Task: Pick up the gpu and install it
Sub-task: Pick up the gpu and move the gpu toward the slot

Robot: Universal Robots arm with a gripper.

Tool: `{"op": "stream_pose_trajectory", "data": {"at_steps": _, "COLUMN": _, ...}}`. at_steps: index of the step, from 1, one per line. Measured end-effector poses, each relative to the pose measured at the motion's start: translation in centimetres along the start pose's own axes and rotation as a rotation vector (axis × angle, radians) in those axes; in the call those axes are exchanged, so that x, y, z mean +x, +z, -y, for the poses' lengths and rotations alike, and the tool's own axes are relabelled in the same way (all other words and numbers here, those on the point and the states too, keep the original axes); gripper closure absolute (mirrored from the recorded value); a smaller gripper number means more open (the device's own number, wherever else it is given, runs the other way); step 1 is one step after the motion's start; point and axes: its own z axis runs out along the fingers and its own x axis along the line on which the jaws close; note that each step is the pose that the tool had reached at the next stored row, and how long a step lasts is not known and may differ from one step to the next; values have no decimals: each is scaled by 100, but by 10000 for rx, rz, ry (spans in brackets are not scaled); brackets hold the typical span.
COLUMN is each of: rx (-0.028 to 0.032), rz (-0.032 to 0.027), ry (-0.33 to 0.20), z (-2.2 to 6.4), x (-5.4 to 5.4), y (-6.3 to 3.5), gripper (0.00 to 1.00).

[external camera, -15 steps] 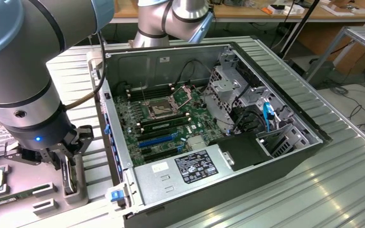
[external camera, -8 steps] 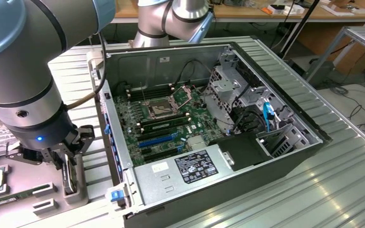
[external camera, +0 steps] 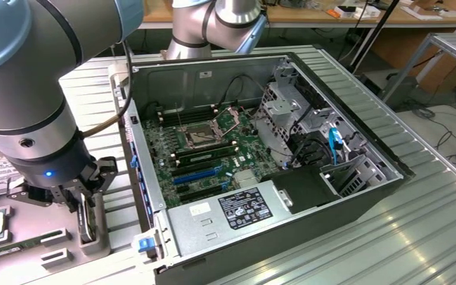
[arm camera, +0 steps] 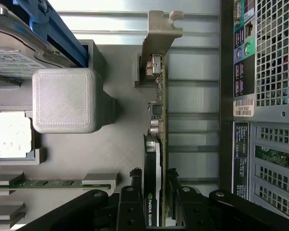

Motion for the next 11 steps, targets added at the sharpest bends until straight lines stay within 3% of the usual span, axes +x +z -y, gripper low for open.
{"op": "stream_pose_trajectory", "data": {"at_steps": 11, "rx": 0, "rz": 0, "ry": 1, "z": 1, "x": 4, "y": 11, "gripper": 66}}
